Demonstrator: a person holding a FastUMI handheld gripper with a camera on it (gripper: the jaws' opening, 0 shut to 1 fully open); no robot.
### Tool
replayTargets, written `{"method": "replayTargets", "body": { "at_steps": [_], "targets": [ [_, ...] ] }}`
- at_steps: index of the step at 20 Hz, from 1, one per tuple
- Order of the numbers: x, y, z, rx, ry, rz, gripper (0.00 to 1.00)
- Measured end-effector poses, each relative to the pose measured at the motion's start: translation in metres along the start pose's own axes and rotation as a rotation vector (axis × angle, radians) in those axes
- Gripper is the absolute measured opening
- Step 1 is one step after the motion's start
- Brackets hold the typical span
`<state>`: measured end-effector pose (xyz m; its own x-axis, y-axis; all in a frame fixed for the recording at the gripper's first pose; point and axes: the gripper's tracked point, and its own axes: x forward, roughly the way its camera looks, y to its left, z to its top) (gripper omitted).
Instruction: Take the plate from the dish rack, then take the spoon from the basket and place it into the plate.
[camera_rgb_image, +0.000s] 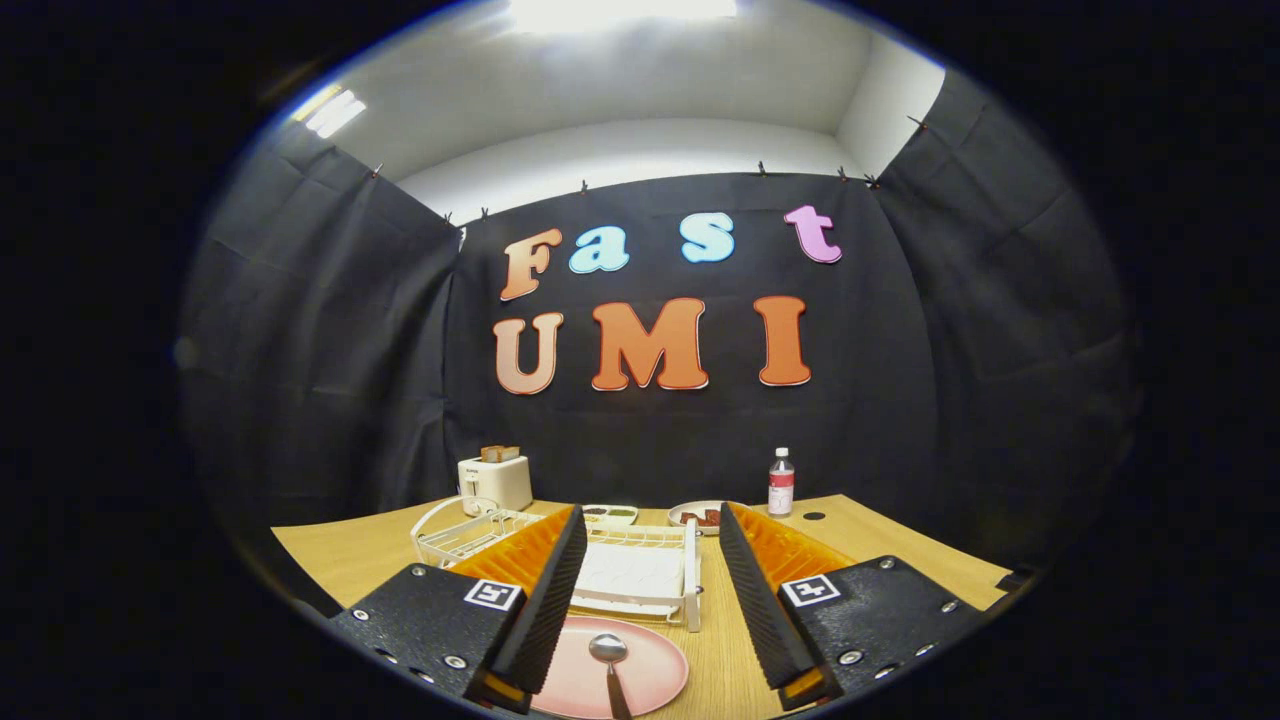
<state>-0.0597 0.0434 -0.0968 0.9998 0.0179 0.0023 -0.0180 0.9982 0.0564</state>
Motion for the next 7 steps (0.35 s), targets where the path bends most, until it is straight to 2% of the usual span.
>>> {"method": "replayTargets", "body": {
  "at_steps": [7],
  "targets": [
    [-0.009, 0.012, 0.023, -0.008, -0.069, 0.015, 0.88]
  ]
}}
